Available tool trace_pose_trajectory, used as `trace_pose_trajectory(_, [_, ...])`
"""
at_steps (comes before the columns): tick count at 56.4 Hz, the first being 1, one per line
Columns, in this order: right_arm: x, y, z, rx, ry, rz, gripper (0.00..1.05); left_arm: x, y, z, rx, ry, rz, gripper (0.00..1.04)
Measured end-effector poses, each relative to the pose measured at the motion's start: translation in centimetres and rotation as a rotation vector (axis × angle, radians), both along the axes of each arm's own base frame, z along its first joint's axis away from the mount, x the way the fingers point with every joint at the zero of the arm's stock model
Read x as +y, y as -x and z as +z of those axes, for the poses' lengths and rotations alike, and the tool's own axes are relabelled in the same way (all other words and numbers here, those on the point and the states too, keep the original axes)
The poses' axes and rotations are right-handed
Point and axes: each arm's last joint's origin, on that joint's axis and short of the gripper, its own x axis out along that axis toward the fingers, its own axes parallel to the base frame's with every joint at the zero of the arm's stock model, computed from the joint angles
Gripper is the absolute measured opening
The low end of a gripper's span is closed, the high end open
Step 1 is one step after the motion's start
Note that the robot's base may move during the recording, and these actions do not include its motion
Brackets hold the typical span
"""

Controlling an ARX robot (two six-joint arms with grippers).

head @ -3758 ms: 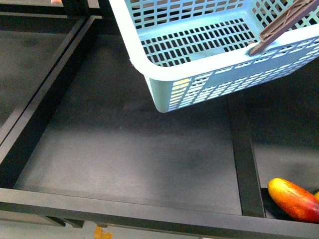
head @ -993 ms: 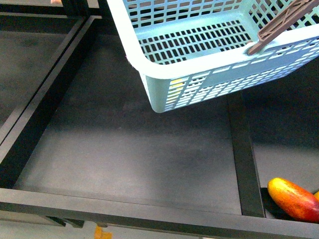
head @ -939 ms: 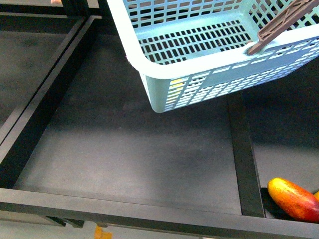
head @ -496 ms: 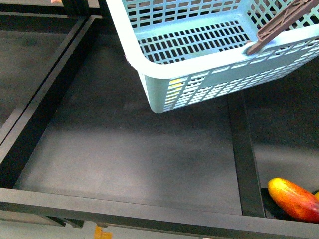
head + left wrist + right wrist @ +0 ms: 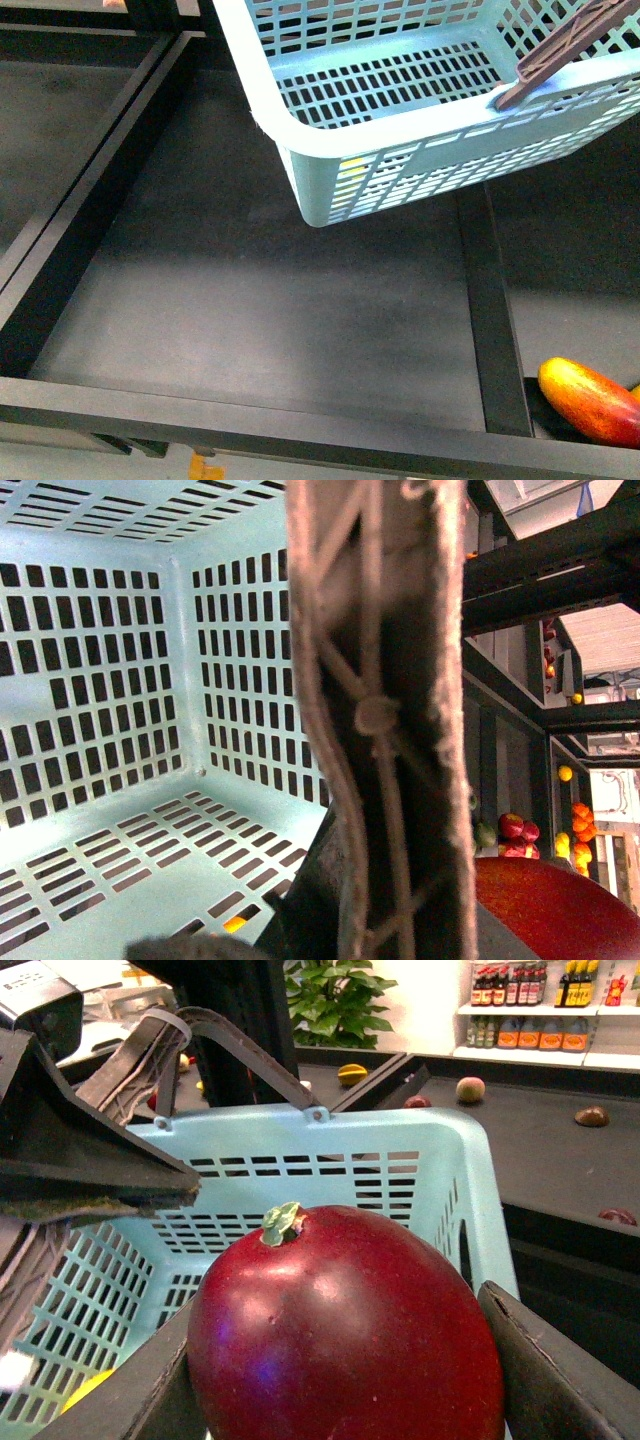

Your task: Pick lemon and mango into basket

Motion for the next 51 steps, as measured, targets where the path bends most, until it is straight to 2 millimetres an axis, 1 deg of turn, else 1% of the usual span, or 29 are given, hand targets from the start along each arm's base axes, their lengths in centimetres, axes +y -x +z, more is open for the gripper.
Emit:
trace_pose_trajectory(4, [1.6, -0.8, -0.2, 0.013, -0.014, -0.018, 0.66, 0.0, 0.0, 0.0, 0.000, 0.000, 0.001, 0.05])
trace_pose_trajectory(11, [2.9, -2.0, -1.1, 0.045, -0.017, -0.059, 0.66, 0.0, 0.0, 0.0, 0.000, 0.000, 0.001, 0.05])
trace_pose_trajectory(23, [3.7, -3.0, -2.6, 0.087, -0.025, -0.098, 0.66, 0.0, 0.0, 0.0, 0.000, 0.000, 0.001, 0.05])
trace_pose_trajectory(24, [3.7, -3.0, -2.6, 0.086, -0.025, -0.098, 0.67, 0.0, 0.0, 0.0, 0.000, 0.000, 0.001, 0.05])
trace_pose_trajectory(25, [3.8, -3.1, -2.7, 0.087, -0.028, -0.101, 0.71, 0.0, 0.0, 0.0, 0.000, 0.000, 0.001, 0.05])
trace_pose_trajectory(34, [3.8, -3.1, -2.6, 0.080, -0.040, -0.119, 0.95, 0.0, 0.0, 0.0, 0.000, 0.000, 0.000, 0.05])
trace_pose_trajectory(36, [3.7, -3.1, -2.5, 0.079, -0.044, -0.127, 0.98, 0.0, 0.0, 0.0, 0.000, 0.000, -0.002, 0.05])
trace_pose_trajectory(40, [3.4, -3.1, -2.5, 0.081, -0.049, -0.143, 0.96, 0.0, 0.0, 0.0, -0.003, -0.003, -0.003, 0.05])
trace_pose_trajectory(47, [2.6, -2.8, -2.5, 0.085, -0.060, -0.183, 0.96, 0.0, 0.0, 0.0, -0.003, -0.005, -0.001, 0.05])
trace_pose_trajectory(51, [1.7, -1.8, -2.3, 0.100, -0.069, -0.237, 0.96, 0.0, 0.0, 0.0, -0.004, -0.006, 0.003, 0.05])
